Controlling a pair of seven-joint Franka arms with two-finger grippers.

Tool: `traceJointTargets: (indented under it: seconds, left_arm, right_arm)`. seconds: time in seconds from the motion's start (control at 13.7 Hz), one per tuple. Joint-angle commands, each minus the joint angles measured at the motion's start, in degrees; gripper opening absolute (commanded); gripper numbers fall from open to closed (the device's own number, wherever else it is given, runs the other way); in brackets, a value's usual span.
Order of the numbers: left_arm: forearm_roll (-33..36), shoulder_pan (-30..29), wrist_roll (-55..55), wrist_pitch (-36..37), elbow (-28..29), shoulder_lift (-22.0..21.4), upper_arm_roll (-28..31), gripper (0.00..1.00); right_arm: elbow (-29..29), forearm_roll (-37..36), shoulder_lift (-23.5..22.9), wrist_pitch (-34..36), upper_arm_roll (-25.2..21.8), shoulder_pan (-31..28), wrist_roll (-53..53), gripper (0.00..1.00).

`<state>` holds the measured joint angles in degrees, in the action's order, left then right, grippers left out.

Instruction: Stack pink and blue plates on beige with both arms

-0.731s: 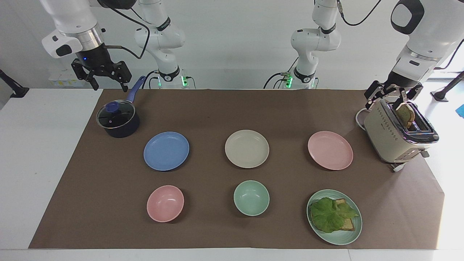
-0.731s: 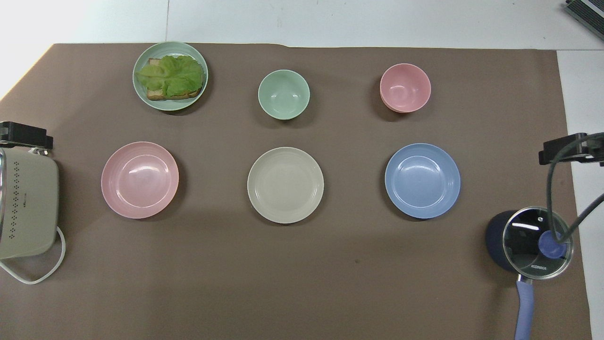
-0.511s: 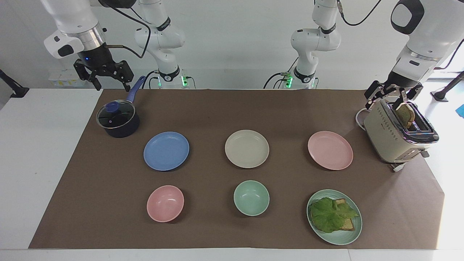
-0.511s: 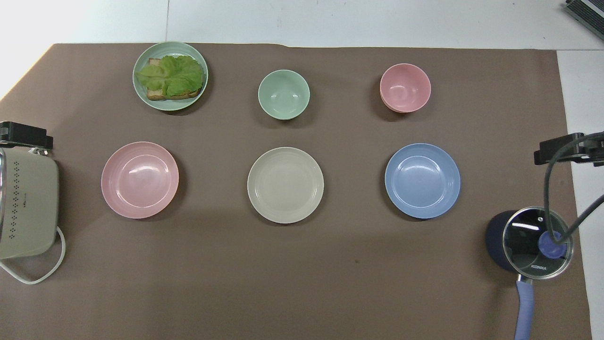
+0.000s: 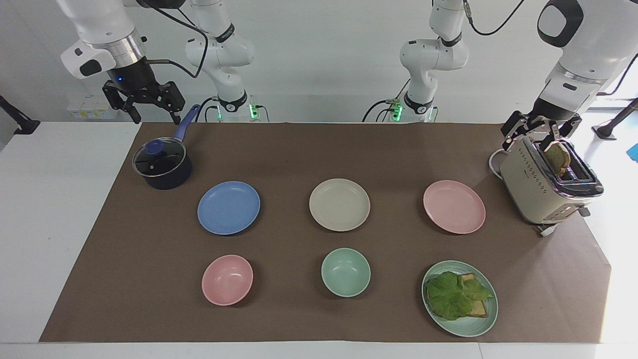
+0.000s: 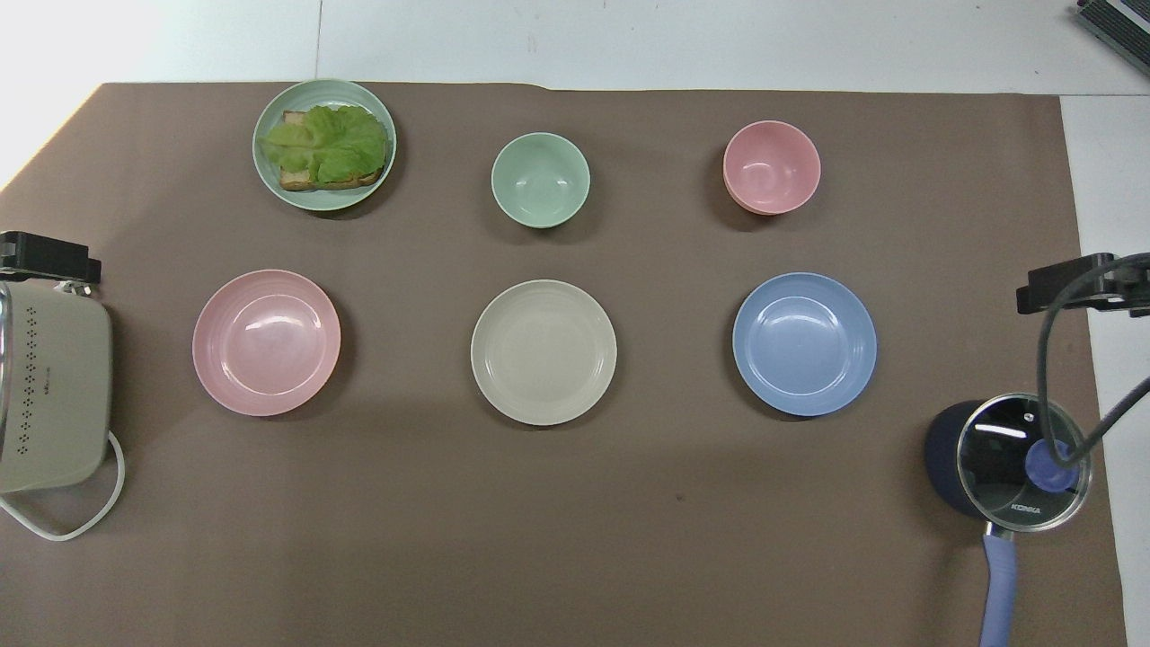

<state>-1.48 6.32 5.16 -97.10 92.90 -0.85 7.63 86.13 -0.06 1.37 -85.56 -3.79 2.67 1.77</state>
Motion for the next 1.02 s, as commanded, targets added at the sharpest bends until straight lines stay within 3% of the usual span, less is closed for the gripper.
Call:
traceJointTargets:
  seconds: [0.0, 0.58, 0.8, 0.95]
  left_arm:
    - [0.6, -0.1, -0.2, 1.0, -0.4, -0.3, 0.0, 1.00]
    - [0.0, -0.2, -0.4, -1.3, -0.2, -0.7, 0.0, 1.00]
    - [0.0, -0.6, -0.6, -3.2, 6.4, 0.4, 0.1, 1.00]
    - [0.0, -0.7, -0.6, -11.4, 12.9, 0.3, 0.1, 1.00]
  right_arm:
    - [0.5, 1.3, 0.8, 0.2, -0.2, -0.2, 0.7, 1.00]
    - [0.5, 1.3, 0.8, 0.0, 0.3, -0.2, 1.0, 1.00]
    - [0.5, 1.3, 0.8, 0.0, 0.0, -0.2, 1.4, 1.00]
    - [0.5, 1.3, 0.8, 0.0, -0.1, -0.2, 1.3, 1.00]
